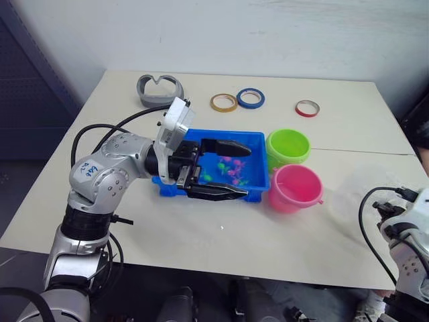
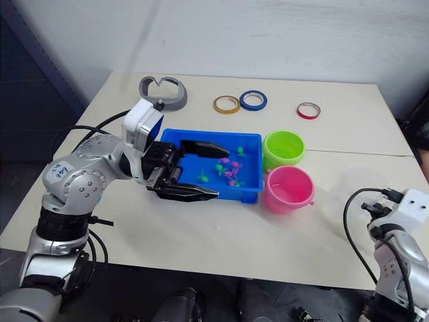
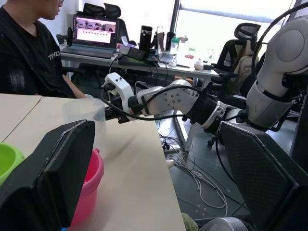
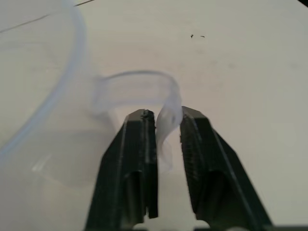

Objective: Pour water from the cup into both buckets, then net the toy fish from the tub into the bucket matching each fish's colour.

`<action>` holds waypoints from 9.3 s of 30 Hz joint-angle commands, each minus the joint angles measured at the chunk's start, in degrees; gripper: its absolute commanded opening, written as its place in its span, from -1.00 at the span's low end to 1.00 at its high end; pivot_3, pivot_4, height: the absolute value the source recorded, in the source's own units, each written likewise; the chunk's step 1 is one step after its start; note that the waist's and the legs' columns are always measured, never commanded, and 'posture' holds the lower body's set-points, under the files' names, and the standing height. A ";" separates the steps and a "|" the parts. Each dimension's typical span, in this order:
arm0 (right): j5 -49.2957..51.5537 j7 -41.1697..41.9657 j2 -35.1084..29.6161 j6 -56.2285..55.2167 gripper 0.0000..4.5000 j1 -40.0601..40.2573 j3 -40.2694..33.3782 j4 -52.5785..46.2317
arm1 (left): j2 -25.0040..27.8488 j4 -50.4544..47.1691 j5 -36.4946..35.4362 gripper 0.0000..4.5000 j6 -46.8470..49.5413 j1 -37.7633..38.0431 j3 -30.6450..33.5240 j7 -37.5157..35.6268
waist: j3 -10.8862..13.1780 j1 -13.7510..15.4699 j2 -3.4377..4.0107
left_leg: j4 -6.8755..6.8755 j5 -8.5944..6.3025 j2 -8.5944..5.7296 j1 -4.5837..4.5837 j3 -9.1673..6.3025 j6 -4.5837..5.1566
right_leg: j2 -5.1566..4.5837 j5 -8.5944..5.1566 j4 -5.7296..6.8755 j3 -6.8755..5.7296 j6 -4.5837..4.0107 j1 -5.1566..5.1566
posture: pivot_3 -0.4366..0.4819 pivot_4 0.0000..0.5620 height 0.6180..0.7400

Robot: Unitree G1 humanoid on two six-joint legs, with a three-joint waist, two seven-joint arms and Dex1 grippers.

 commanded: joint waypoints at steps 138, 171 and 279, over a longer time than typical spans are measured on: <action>11.46 64.08 -28.59 -5.18 -0.66 -40.00 53.10 -9.08 | 15.96 2.18 26.73 -1.00 -10.37 -4.23 -8.11 -15.68 | 0.35 0.79 -0.97 | 0.98 -0.20 -0.09 -1.23 -0.11 0.58 | -0.85 0.06 0.17 -1.35 0.05 -0.63 | -0.05 -0.47 1.00; 10.20 64.21 -26.39 -5.01 -0.96 -40.04 52.29 -9.90 | 12.67 4.05 27.95 -1.00 -9.97 -5.95 -7.92 -13.53 | 0.35 0.79 -0.97 | 1.00 -0.20 -0.09 -1.23 -0.11 0.58 | -0.85 0.06 0.19 -1.35 0.05 -0.63 | -0.05 -0.47 1.00; -8.30 73.75 -33.29 -8.26 -1.00 -40.00 46.57 17.18 | 16.99 4.19 17.65 0.98 -11.45 8.73 6.63 -0.46 | 0.43 0.06 -0.84 | 1.02 -0.17 -0.10 -1.20 -0.07 0.52 | -0.86 0.06 0.28 -1.32 0.05 -0.65 | -0.05 -0.47 1.00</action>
